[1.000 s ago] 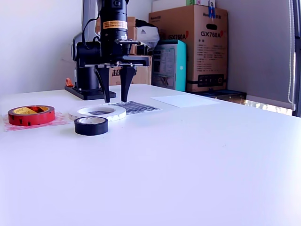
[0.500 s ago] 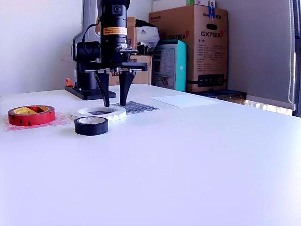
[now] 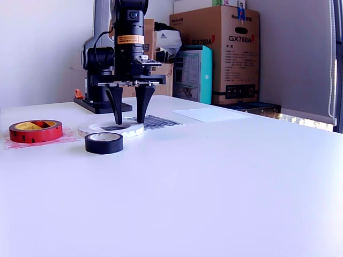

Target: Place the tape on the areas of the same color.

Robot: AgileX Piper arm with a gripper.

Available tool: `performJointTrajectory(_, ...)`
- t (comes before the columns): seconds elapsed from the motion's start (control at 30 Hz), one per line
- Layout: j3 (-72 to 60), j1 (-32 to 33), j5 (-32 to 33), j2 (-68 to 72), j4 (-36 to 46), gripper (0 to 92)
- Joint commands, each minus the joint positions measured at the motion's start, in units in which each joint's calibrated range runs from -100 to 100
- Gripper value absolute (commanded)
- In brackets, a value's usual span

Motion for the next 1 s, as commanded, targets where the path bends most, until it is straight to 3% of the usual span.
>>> performJointTrajectory(0.0, 0.1, 0.0, 0.0, 0.3, -0.1, 54.0)
performJointTrajectory(0.97, 0.2, 0.5, 0.0, 0.4, -1.3, 54.0)
